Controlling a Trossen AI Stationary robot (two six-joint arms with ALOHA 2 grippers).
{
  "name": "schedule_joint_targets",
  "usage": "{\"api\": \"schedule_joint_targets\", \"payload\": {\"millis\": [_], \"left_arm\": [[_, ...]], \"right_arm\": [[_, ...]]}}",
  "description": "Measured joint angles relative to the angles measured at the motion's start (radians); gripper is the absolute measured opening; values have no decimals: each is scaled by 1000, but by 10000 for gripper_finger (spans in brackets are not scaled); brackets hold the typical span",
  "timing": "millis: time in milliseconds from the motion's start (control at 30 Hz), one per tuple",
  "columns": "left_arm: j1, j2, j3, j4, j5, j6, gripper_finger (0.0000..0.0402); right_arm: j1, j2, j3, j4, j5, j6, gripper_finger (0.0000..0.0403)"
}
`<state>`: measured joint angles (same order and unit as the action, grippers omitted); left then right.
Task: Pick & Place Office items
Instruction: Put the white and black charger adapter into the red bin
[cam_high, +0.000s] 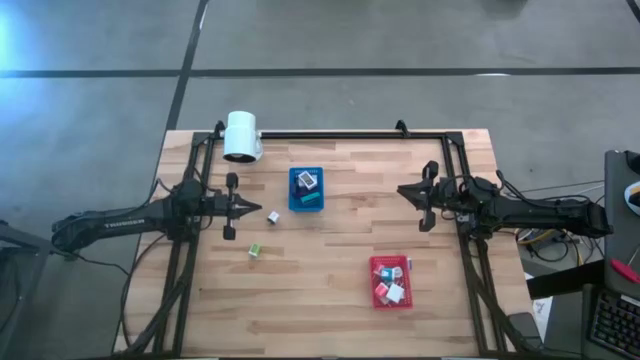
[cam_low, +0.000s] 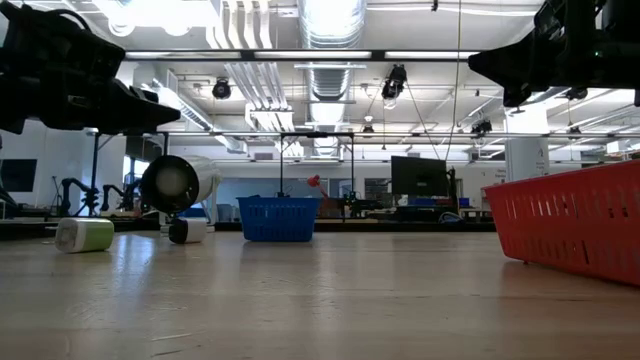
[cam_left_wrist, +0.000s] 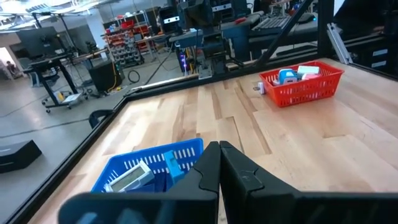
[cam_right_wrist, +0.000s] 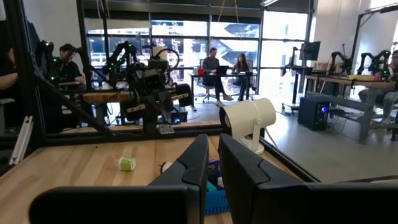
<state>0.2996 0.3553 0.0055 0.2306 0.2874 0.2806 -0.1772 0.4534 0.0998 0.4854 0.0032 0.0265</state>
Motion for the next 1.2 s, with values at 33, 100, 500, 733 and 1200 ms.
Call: {"api": "schedule_joint_targets", "payload": {"millis": [33, 100, 500, 733, 1200], "left_arm": [[0, 0, 0, 0, 0, -2, 7], [0, 0, 0, 5, -1, -37, 7], [-24, 49, 214, -255, -150, -264, 13], [-51, 233, 284, -400, -259, -446, 16], [-81, 754, 564, -699, -341, -547, 27]], "right_arm": [[0, 0, 0, 0, 0, 0, 34], [0, 0, 0, 2, 0, -3, 34], [0, 0, 0, 20, 0, 20, 34], [0, 0, -2, 10, -1, 31, 34], [0, 0, -3, -1, -2, 27, 34]]}}
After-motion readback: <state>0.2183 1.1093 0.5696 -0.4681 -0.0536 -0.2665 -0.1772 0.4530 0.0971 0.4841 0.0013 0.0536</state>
